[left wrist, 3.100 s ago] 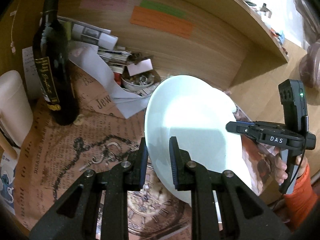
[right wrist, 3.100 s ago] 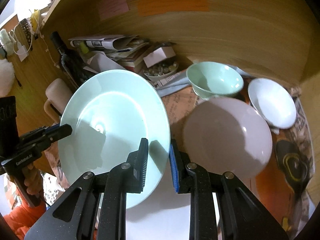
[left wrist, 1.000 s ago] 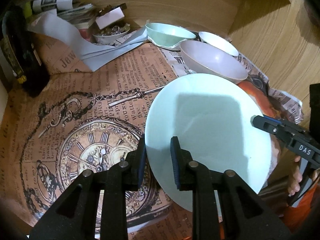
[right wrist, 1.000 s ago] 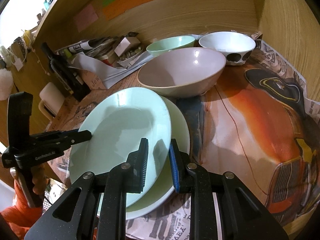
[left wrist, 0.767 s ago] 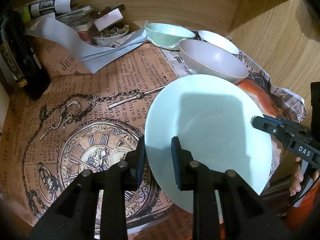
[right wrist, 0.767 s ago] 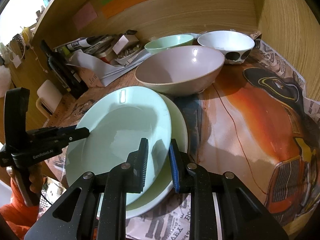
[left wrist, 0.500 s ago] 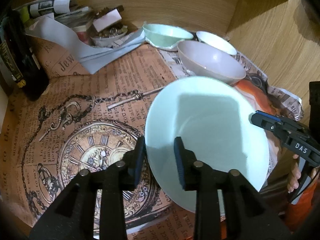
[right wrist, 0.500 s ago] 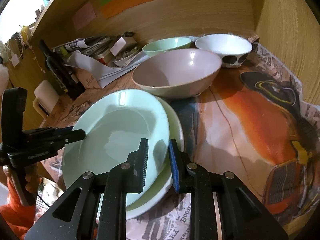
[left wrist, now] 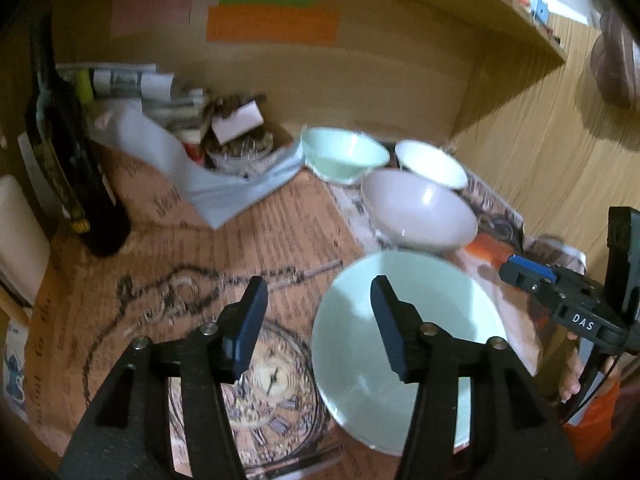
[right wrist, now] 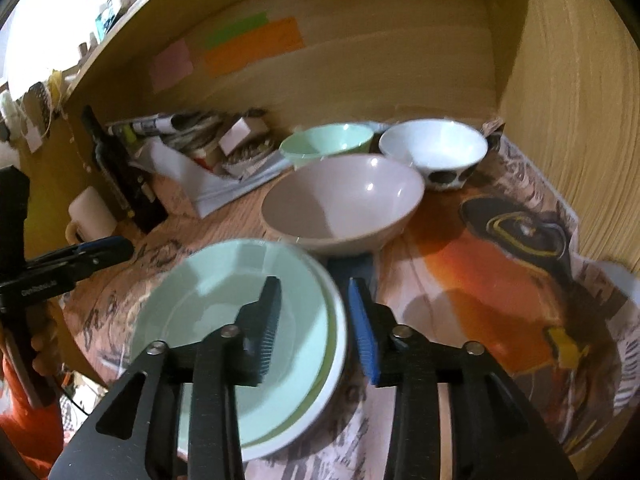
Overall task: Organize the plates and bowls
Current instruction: 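Open the left gripper to release the mint green plate, then move the left gripper to the greyish-lilac bowl rim and grasp it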
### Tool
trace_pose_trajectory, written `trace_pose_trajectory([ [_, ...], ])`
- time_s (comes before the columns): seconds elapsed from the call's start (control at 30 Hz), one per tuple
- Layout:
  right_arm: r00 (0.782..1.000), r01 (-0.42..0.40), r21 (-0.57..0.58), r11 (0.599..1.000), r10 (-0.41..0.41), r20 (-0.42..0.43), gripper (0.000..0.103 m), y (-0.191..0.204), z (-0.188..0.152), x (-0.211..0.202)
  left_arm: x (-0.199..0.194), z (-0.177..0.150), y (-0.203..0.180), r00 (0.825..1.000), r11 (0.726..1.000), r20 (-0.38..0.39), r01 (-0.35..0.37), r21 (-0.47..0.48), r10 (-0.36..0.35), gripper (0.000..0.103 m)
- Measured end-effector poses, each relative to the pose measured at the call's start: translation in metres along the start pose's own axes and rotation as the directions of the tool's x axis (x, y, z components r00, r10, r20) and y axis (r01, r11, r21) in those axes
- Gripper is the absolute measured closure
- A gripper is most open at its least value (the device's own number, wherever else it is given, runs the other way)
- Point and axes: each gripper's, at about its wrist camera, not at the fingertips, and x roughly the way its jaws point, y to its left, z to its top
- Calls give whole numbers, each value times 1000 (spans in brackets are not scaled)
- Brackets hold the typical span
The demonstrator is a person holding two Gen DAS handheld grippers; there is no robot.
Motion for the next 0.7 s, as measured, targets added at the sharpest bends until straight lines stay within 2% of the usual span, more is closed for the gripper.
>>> trace_pose_trajectory([
  [0.17,997,28,14,1000,-29,66,47,-7,15,-5,4,21,-5,999,1000,43,7,3,-7,39],
  [0.27,994,49,10,999,-50,99,46,-13,28,-5,14,33,-8,999,1000,39,15,3,-15,34],
  [0.47,989,69,24,997,-72,128,39,-24,47,3,43,55,-16,1000,999,2,31,20,-31,34],
  [0.7,990,74,60,995,-81,118,38,-42,60,26,83,71,-23,997,999,-64,45,30,-43,34],
])
